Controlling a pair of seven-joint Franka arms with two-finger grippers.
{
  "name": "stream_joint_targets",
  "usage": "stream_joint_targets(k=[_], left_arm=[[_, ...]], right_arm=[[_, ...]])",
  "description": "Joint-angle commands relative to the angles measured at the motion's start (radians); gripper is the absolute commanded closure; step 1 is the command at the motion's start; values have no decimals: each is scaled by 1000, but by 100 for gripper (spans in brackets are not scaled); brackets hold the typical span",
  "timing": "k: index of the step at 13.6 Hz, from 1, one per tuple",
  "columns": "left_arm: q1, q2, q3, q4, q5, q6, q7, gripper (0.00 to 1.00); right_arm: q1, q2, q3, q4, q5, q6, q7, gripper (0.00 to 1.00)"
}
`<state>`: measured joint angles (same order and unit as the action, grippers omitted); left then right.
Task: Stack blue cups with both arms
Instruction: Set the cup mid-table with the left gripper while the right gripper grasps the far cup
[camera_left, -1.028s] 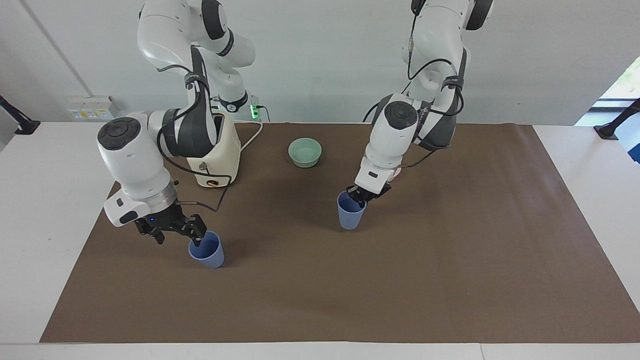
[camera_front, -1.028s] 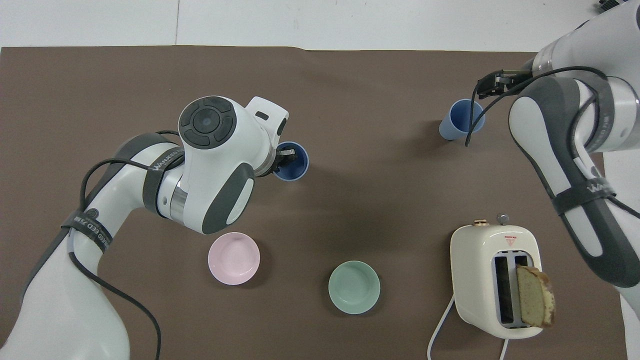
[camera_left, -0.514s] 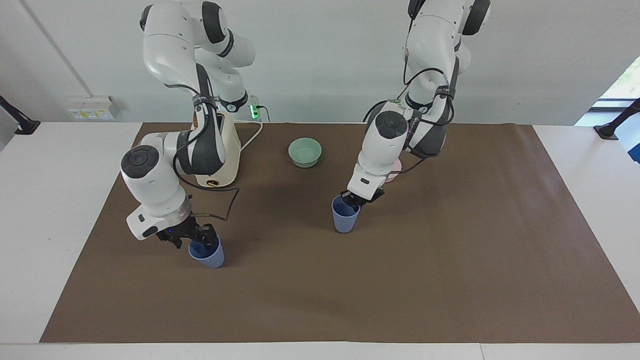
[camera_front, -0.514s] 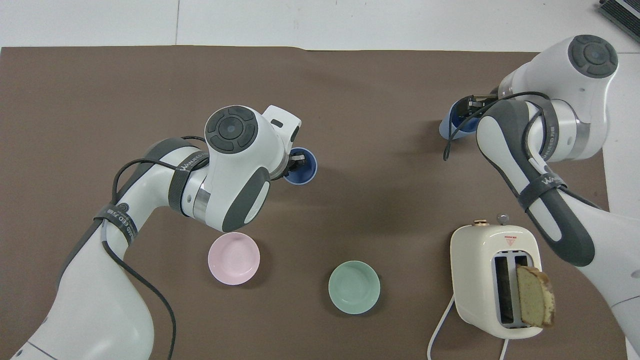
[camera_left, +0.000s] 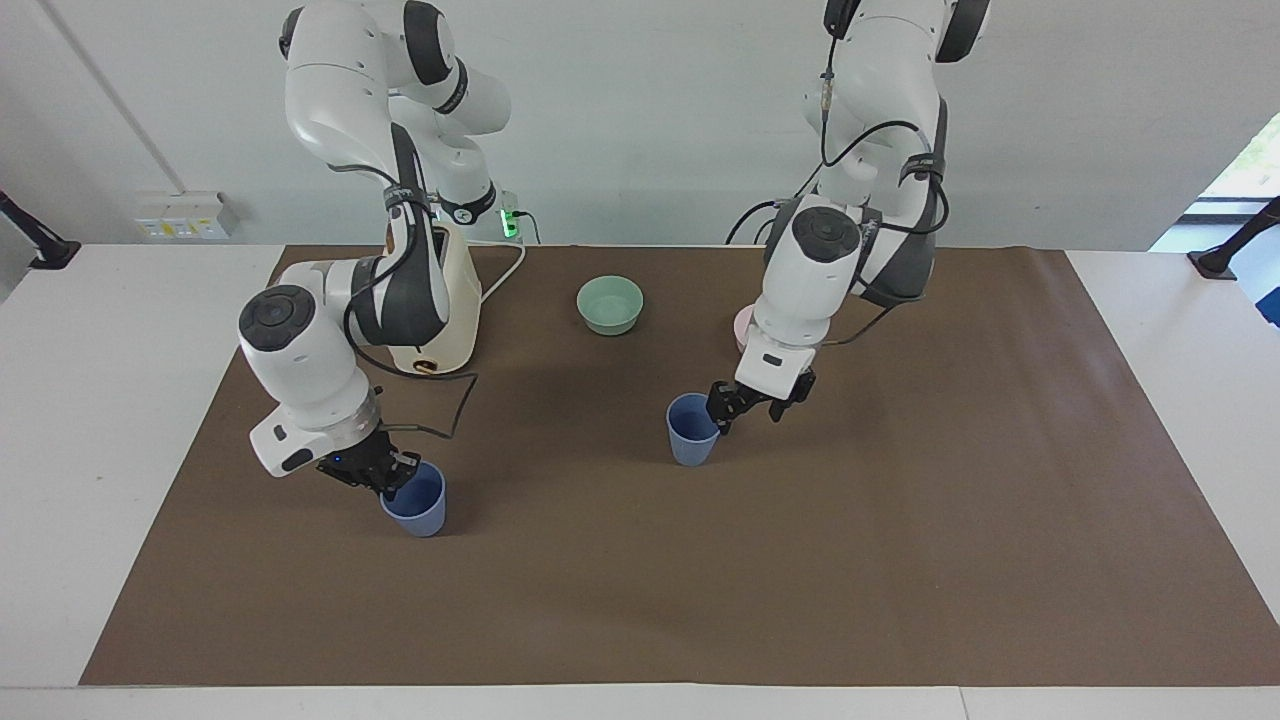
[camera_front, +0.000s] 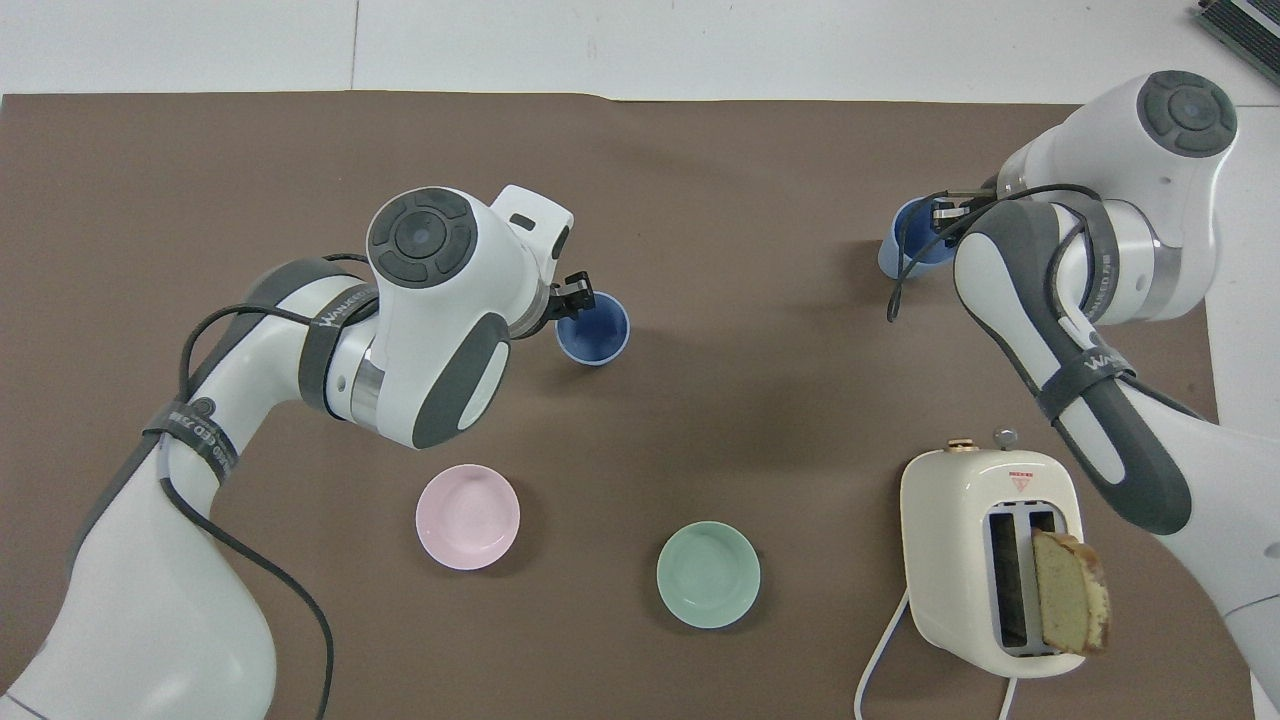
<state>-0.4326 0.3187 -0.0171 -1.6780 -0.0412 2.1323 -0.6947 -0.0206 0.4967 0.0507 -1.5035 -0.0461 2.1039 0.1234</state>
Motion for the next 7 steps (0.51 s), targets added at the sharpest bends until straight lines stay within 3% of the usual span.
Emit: stream_joint_targets(k=[1,7], left_arm=[[93,-93,-4,-25,18,-107,169,0],[294,-249,-4,-43,17,-313,558,0]], right_arm=[[-7,-91,14,-31,8,-36,-33,100],[200,-225,29,-29,11,-168,126,100]])
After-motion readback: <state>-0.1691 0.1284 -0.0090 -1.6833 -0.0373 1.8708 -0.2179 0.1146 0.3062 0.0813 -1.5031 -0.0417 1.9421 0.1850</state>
